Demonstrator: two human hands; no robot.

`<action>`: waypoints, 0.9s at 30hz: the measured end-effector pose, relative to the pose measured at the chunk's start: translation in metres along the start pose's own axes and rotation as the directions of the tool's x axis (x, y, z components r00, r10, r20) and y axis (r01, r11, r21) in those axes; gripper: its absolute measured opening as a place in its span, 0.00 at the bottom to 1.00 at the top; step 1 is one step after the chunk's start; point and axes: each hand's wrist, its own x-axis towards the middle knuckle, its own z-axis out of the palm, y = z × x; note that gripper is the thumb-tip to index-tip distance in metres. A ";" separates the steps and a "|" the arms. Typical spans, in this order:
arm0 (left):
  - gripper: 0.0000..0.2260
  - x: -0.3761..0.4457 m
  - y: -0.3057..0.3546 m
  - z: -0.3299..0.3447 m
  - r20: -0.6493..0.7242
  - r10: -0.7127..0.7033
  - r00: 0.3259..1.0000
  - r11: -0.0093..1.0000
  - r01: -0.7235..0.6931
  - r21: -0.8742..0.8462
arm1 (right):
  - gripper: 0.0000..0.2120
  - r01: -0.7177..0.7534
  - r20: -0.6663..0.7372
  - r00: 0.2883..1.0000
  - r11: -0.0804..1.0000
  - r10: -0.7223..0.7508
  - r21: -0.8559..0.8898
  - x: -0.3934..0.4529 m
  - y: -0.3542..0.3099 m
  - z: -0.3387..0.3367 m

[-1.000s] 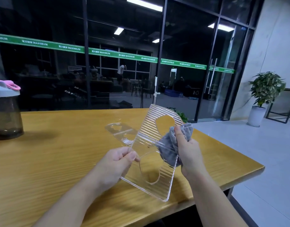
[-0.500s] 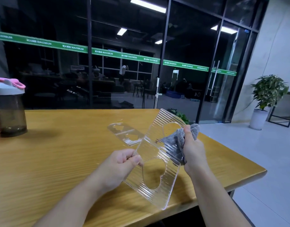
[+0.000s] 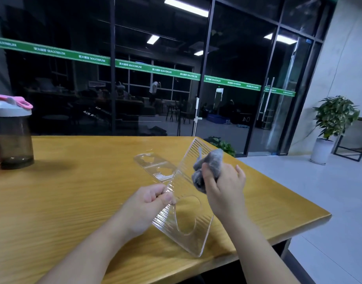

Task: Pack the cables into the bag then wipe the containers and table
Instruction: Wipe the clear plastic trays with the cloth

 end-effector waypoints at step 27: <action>0.10 -0.004 0.011 0.004 0.083 0.062 0.995 0.993 -0.053 -0.108 | 0.10 -0.238 0.391 0.911 0.942 0.132 0.236 0.027 0.011 -0.018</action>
